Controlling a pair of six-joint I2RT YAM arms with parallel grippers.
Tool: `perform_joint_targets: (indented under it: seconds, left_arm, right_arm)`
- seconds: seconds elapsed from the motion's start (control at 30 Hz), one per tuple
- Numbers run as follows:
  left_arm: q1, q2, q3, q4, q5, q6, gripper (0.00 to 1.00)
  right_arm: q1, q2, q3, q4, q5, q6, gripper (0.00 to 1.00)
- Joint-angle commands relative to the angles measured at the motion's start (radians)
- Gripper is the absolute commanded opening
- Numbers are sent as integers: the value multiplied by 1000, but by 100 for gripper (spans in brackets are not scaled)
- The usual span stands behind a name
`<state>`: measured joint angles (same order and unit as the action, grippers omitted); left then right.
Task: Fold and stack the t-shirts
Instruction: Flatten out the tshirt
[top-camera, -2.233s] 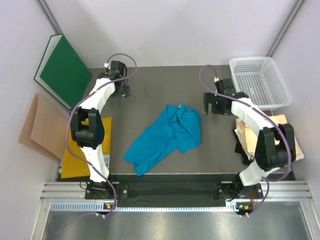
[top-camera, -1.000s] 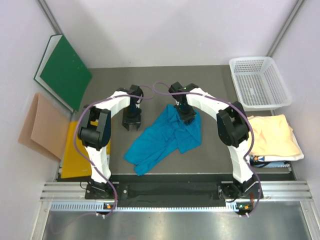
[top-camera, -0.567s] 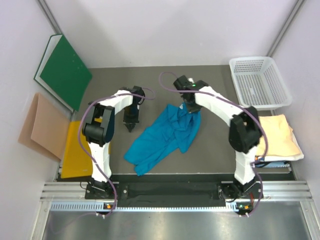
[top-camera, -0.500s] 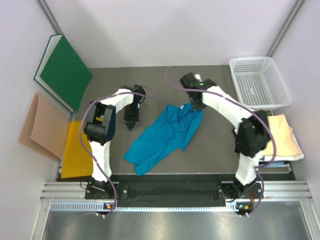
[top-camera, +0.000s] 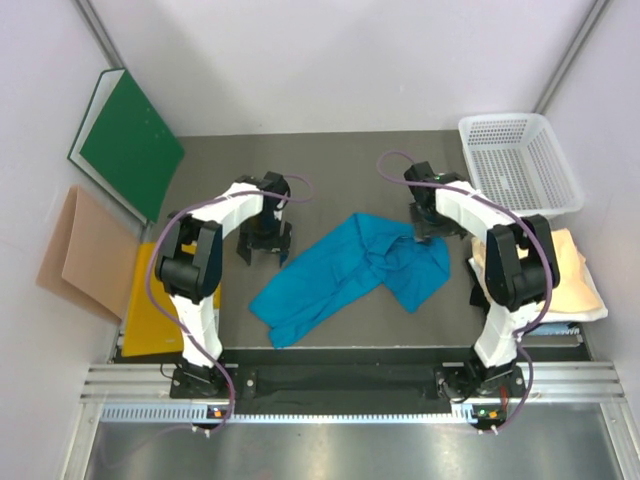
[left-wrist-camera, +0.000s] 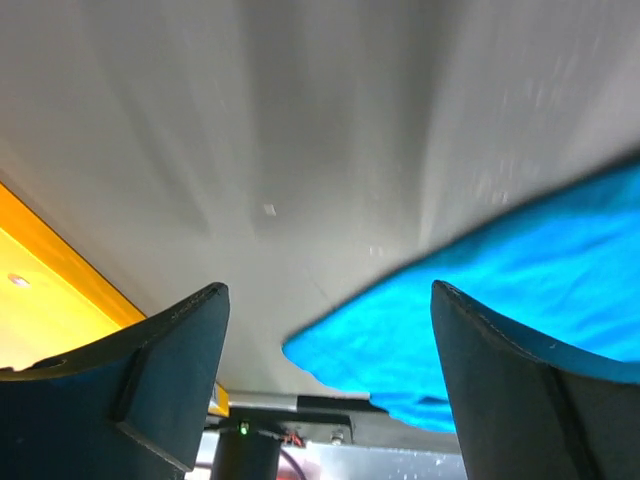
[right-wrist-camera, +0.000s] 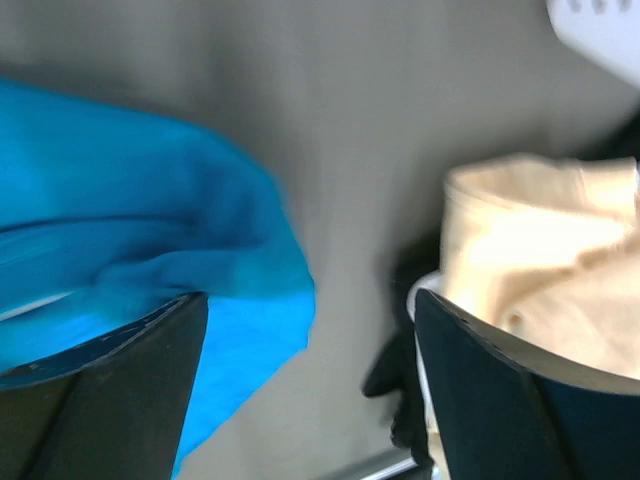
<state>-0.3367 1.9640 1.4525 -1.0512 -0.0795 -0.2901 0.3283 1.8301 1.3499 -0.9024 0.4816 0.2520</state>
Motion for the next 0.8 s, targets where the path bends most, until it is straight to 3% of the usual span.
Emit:
perform_joint_targets:
  seconds: [0.0,0.17,0.5,0.6,0.7,0.77]
  left_arm:
    - [-10,-91,-52,-12,37,-6,86]
    - [-13,-103,-80,-1,75,-1,69]
    - [-19,71,-49,-26,58,0,67]
    - [-21,98,-47,-27,43,-6,55]
    - [-19,116,-50,-21,21,-11,38]
    - [-21,130,-47,-23,11,-14,20]
  right_arm:
    - [90,-107,120,43,-118,-37,86]
    - [127,-132,158,31,-342,-5,85]
    - [150,-29,157,8,-584,27,82]
    - [161,40,169,-10,-653,39,79]
    - [176,89,164,19,-678,56,77]
    - [181,113,172,39,-690,66,76]
